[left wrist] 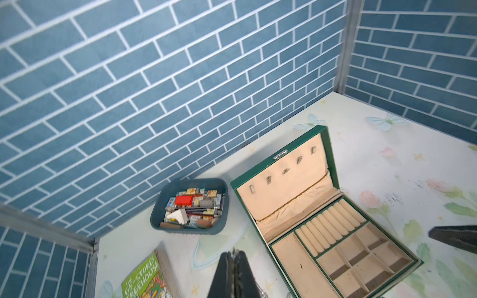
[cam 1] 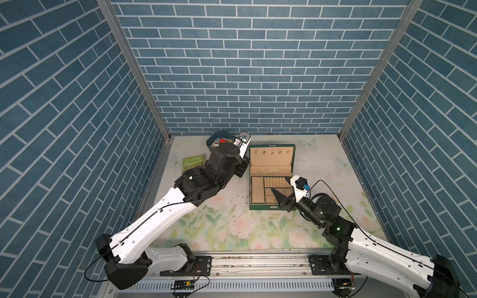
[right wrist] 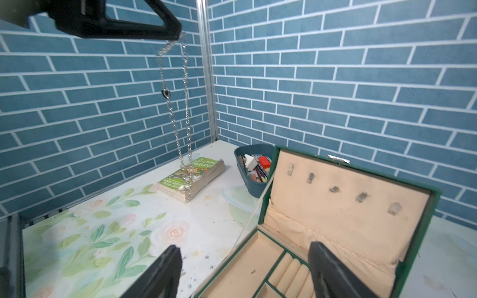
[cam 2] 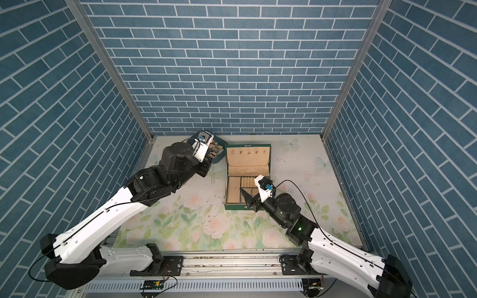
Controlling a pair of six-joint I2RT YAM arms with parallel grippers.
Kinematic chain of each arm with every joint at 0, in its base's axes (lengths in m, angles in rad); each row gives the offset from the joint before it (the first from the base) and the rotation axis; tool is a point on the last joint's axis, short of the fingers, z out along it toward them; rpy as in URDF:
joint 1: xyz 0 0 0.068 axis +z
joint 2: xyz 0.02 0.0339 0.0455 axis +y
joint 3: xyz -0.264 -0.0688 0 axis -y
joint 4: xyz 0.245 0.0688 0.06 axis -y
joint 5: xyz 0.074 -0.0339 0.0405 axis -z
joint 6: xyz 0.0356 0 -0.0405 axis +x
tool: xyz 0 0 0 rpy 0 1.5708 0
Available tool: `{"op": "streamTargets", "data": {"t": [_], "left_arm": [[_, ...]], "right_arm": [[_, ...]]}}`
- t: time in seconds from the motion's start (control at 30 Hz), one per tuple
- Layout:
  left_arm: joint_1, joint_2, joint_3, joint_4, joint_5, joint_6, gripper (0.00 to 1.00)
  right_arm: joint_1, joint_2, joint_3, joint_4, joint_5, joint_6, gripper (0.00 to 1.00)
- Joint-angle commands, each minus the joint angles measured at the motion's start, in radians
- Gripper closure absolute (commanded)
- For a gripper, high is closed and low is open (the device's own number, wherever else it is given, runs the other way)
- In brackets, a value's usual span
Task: Put jewelry chain into jewelry box
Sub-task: Pick up the necklace from the center of the board.
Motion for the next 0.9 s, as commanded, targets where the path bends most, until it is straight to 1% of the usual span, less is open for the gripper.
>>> {"op": "streamTargets", "data": {"t": [0.0,0.13,0.23,0.43,0.63,0.87], "left_arm": [[-0.037,0.011,0.041,0.089,0.047,0.188,1.00],[-0.093,0.005,0.034,0.142,0.070,0.319,1.00],[-0.117,0.001,0.026,0.185,0.072,0.370,1.00],[-0.135,0.000,0.014,0.240,0.104,0.407,1.00],[-0.148,-0.001,-0.009,0.271,0.121,0.418,1.00],[-0.162,0.007,-0.015,0.284,0.113,0.422,1.00]], "right_arm": [[0.004,0.019,-0.022,0.146,-0.099,-0.062,0.20],[0.005,0.024,-0.048,0.206,-0.120,-0.088,0.21],[0.005,0.019,-0.059,0.219,-0.113,-0.108,0.21],[0.004,0.029,-0.085,0.227,-0.090,-0.125,0.23],[0.003,0.114,-0.091,0.319,-0.066,-0.129,0.25],[0.006,0.208,-0.082,0.391,-0.087,-0.129,0.27]]}}
